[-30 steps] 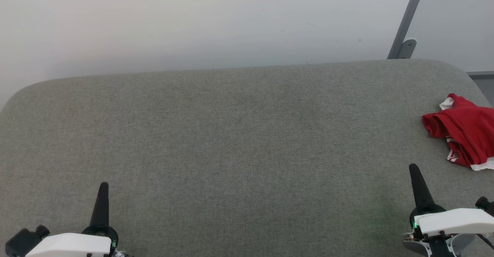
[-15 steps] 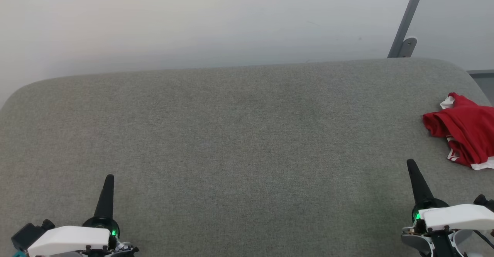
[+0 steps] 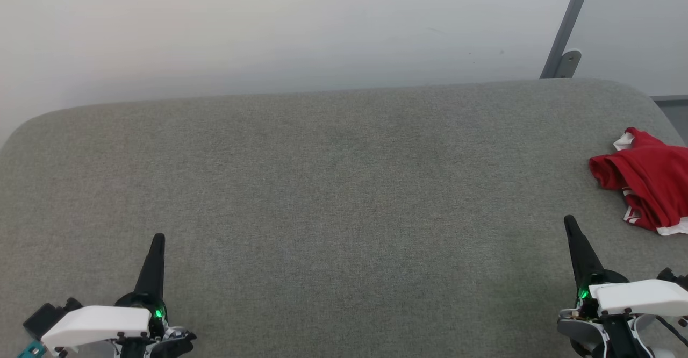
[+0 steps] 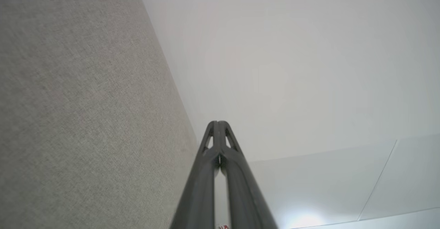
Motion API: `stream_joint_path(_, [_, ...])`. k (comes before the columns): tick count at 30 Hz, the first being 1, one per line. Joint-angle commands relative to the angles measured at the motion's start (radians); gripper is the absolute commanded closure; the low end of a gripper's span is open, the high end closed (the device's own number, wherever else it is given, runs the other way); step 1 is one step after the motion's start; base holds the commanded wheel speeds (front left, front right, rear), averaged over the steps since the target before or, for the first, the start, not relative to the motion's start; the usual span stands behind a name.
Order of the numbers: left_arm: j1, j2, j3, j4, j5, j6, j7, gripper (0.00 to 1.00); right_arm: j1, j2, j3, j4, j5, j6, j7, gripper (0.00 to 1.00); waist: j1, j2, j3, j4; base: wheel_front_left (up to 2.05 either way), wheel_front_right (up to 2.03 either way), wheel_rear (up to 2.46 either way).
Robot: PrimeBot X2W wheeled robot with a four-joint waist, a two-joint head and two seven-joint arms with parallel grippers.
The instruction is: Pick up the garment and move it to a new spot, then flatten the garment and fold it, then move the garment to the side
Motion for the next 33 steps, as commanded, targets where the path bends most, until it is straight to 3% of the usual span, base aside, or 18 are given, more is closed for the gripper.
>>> stream_joint_path(1, [-0.020,0.001,-0.001,-0.001,-0.013,-0.002,0.006,1.00,-0.018,0.003,-0.004,0.000,0.016,0.000,0.006,1.00,0.0000,-0.0001,0.000,0.000,0.00,0.00,0.00])
stream_joint_path(33, [-0.067,-0.015,-0.004,0.026,-0.186,-0.003,0.059,1.00,-0.038,0.013,-0.009,0.007,0.210,0.000,0.058,1.00,0.0000,-0.0001,0.011,-0.001,0.00,0.00,0.00])
